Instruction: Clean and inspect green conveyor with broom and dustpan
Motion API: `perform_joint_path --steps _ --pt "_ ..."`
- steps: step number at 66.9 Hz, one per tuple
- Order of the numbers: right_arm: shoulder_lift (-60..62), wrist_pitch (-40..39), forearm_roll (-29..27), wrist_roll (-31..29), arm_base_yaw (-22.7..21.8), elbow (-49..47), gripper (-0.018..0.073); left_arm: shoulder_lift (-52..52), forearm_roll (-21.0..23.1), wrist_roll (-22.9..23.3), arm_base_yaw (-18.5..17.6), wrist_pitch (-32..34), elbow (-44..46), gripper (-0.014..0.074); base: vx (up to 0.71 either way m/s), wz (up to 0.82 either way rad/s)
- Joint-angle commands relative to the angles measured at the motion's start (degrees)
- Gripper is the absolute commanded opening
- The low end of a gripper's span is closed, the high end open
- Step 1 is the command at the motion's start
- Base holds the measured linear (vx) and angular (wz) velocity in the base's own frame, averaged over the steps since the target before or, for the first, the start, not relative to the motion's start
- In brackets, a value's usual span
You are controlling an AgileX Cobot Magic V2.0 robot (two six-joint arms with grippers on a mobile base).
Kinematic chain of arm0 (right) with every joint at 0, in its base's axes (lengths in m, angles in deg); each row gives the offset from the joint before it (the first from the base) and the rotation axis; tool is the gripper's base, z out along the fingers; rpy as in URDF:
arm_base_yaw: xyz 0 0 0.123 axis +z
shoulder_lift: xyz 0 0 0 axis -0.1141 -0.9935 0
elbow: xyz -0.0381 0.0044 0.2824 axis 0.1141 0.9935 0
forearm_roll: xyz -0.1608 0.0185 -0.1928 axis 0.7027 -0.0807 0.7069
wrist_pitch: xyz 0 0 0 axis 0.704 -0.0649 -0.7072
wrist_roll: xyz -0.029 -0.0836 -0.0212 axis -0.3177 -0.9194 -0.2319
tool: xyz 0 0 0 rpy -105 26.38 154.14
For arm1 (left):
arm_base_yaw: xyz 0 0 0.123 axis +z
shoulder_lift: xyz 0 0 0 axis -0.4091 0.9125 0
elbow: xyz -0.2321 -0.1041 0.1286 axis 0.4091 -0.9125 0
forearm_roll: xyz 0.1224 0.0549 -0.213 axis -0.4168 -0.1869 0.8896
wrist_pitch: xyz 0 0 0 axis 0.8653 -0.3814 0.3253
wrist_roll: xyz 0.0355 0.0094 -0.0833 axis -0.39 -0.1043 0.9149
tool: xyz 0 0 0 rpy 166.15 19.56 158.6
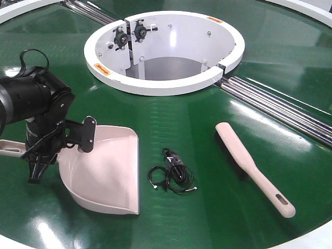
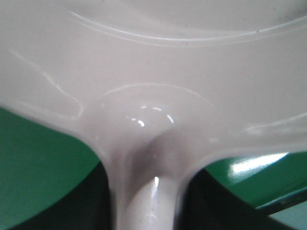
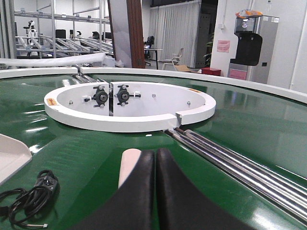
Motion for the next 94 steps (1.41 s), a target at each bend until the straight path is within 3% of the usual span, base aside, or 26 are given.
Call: perform_joint_path --steps 1,48,58,64,69,86,94 --pt "0.58 -4.07 0.04 -0.45 0.02 0.18 -0.0008 -2.61 -0.86 0.67 -0.45 -0.17 1.59 -0.0006 0.0 0.0" --pt "0.59 -4.07 0.08 -0.45 0.02 0.18 -0.0008 -2.61 -0.86 0.67 -0.45 -0.17 1.59 -0.0006 0.0 0.0" --pt "0.59 -11.13 -3.52 6.68 0.02 -0.12 -0.0008 -2.61 -0.86 0.67 -0.45 -0.17 1.59 -0.0006 0.0 0.0" --pt "0.31 -12.79 -3.5 7.21 0.02 -2.45 -0.0008 -2.61 -0.86 0.67 -0.45 -0.17 1.59 -0.0006 0.0 0.0" --pt "-2.04 -10.44 -2.77 5.92 0.02 -7.24 -0.0008 -2.61 -0.86 0.67 -0.45 -0.17 1.59 -0.0006 0.0 0.0" --pt "-22.91 11.47 -2.97 2.81 0.02 -29.16 -0.0008 -2.61 -0.86 0.67 -0.45 -0.17 1.59 -0.0006 0.0 0.0" --pt "-32.3 15.83 -3.33 2.75 0.02 -34.82 -0.0008 -2.61 -0.86 0.67 -0.45 -0.17 1.59 -0.0006 0.0 0.0"
